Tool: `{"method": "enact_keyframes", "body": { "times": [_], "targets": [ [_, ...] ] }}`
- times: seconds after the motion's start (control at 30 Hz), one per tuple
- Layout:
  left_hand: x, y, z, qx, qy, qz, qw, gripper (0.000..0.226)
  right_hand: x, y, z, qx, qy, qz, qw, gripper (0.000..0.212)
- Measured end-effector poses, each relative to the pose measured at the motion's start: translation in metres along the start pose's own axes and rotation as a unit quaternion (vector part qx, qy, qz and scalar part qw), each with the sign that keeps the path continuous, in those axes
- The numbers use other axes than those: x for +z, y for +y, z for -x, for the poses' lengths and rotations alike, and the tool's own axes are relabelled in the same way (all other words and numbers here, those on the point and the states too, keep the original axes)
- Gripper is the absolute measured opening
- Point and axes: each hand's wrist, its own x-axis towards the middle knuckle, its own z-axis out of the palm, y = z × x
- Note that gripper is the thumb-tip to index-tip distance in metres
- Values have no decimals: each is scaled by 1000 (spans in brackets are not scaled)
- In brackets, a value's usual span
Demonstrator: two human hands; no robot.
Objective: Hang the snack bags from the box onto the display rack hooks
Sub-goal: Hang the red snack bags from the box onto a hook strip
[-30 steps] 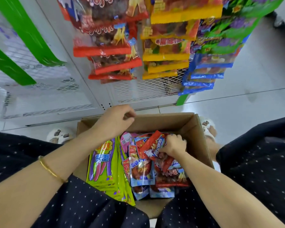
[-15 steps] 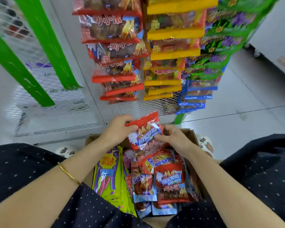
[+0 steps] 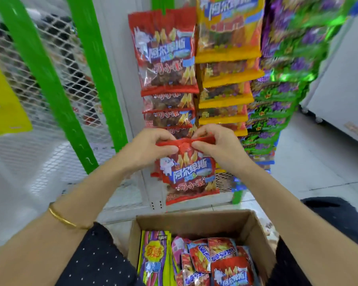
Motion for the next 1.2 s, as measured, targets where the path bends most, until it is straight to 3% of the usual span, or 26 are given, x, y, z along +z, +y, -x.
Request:
{"method": "enact_keyframes", "body": {
  "times": [0.1,0.2,0.27,0.53,0.7,0.9,1.2],
  "targets": [
    [-50,32,-14,61,105,-30,992,7,-21,-42,-31,-69,23,31,997,12],
    [-99,66,-43,131,291,-59,946,14,-44,-76,-63,-110,43,16,993,5],
    [-125,84,-69,148,345,-57,925,27,-55,-95,-84,-131,66,7,989,2],
    [-164,126,-127,130,347,26,928,32,-71,-137,-165,-165,157,6,974,7],
    [-174,136,-135,122,351,-2,928,15,-71,-153,-195,-172,224,8,959,10],
    [-181,138,-138,109,328,-18,938,32,-64,-156,-209,-183,281,49,941,9],
    [-181,142,-136,87,309,-56,945,33,-56,-150,-203,-183,299,108,930,6]
  ]
}}
